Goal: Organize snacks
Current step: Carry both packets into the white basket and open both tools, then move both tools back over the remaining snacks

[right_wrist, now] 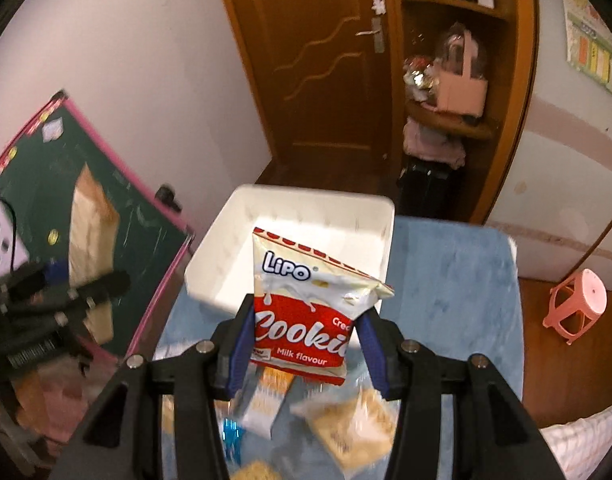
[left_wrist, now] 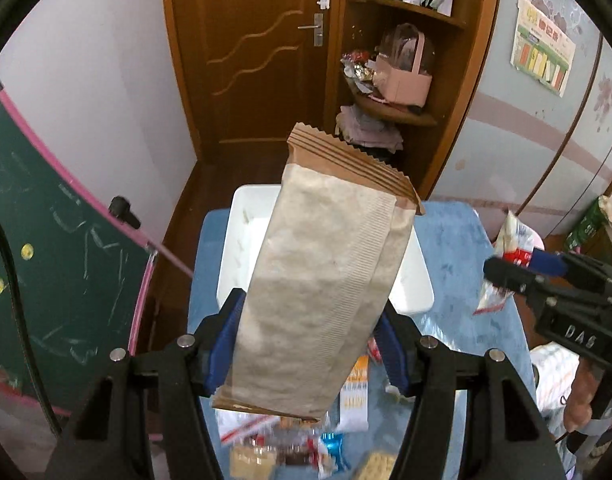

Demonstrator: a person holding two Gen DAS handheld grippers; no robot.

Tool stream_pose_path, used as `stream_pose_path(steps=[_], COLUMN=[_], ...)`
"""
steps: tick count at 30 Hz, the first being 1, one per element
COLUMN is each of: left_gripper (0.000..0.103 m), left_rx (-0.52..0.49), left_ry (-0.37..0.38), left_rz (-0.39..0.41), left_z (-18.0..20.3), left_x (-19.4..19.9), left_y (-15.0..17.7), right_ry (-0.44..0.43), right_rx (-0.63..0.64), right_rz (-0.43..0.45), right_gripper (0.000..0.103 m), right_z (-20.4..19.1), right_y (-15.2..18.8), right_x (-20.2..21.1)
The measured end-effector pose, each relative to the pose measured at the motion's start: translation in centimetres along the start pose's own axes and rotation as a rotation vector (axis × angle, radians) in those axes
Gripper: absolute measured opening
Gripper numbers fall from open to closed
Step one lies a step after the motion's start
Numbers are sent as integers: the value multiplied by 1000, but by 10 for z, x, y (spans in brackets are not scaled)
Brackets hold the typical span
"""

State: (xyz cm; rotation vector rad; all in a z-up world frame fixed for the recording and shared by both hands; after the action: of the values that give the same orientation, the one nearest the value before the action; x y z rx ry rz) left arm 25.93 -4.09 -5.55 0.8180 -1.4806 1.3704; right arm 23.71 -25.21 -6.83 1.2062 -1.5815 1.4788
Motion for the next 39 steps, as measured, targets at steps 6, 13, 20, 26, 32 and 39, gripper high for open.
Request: stream_pose_path(steps=[6,13,20,26,32,39], left_gripper=[60,90,97,99,99,99], left_rx=[29,17,23,26,30,36], left_ry=[51,63,85,127,173,116], left_rz=[-52,-157,-202,-187,-138,-13], left_z=[-6,-10,-15,-15,-20,-32], left_x=[-56,-119,-146,-144,-115,-46], left_y=[-37,-51,-58,-56,-48,-11], right_ry=[61,138,161,135,147,117], right_rx=[-54,-107,-166,-246,-279,-253], right_rz=[-48,-144,-107,-85,-30,74], right_gripper=[49,52,63,64,64,64], right_z=[5,12,21,31,28,5], right_y=[-48,-55,-56,-40,-21,-1], right_x=[-44,-104,-107,-94,-71,-25])
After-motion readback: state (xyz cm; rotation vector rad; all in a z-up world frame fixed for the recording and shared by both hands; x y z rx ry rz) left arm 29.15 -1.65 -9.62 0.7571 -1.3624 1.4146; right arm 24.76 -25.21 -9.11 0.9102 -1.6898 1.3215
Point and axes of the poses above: each gripper's, at about its wrist camera, not at the fingertips, and x roughly against the way its jaws point, z to its right, y to its underside, the point moved 6 cm from there along -x, roughly the way its jaws point, and after that the axes turned 15 degrees about -z, right-handed, at the moved point
